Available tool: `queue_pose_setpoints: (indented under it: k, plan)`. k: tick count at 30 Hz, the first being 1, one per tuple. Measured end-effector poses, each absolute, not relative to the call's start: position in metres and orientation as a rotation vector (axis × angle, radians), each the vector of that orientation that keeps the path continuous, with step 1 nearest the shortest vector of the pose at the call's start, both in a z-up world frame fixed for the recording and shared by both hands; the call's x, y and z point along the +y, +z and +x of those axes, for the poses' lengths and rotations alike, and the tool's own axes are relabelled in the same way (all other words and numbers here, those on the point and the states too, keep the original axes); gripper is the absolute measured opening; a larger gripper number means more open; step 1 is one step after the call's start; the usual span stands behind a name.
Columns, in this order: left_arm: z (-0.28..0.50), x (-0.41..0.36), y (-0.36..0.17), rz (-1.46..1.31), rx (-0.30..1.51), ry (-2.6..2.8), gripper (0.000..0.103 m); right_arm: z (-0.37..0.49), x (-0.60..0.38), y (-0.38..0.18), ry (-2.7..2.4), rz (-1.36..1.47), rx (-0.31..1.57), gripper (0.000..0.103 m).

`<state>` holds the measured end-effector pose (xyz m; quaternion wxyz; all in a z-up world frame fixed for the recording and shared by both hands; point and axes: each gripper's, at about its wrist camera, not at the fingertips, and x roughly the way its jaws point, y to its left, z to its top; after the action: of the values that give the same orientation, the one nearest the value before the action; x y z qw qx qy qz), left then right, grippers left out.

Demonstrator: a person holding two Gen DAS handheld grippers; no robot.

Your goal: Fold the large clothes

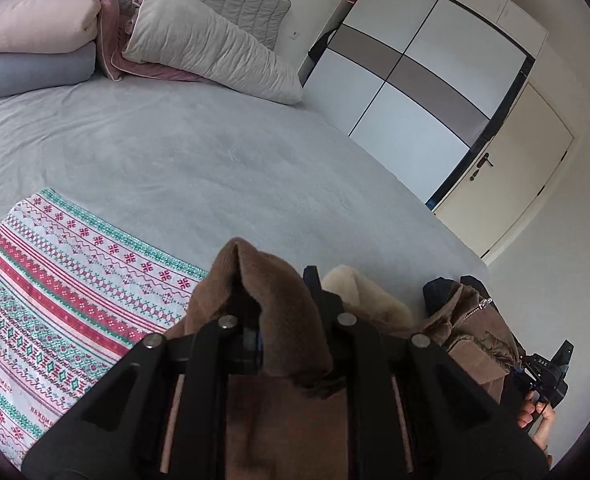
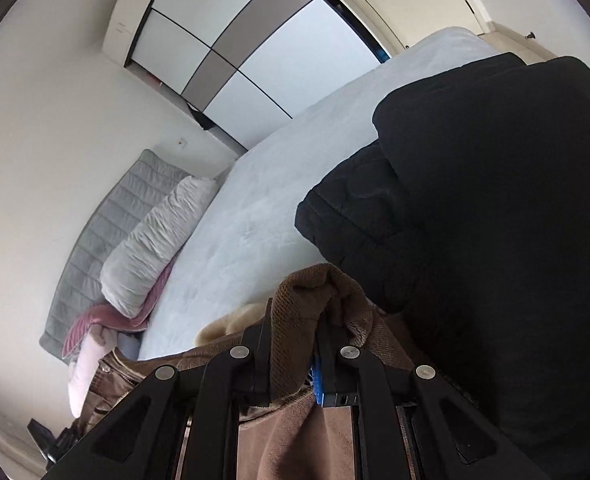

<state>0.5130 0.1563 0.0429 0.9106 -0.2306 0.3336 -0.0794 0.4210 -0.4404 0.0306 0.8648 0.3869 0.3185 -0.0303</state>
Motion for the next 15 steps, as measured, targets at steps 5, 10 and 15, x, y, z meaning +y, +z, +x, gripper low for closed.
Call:
queue_pose_setpoints:
  k: [5, 10, 15]
  plan:
    - [0.57, 0.16, -0.047, -0.551, 0.89, -0.086, 0.029, 0.482, -0.433, -0.029, -0.087, 0.737, 0.784, 0.015]
    - [0.56, 0.166, -0.073, -0.584, 0.889, -0.146, 0.043, 0.481, -0.432, -0.046, -0.024, 0.691, 0.796, 0.026]
    - [0.52, 0.173, -0.029, -0.486, 0.753, -0.167, 0.083, 0.453, -0.446, 0.002, 0.018, 0.637, 0.696, 0.051]
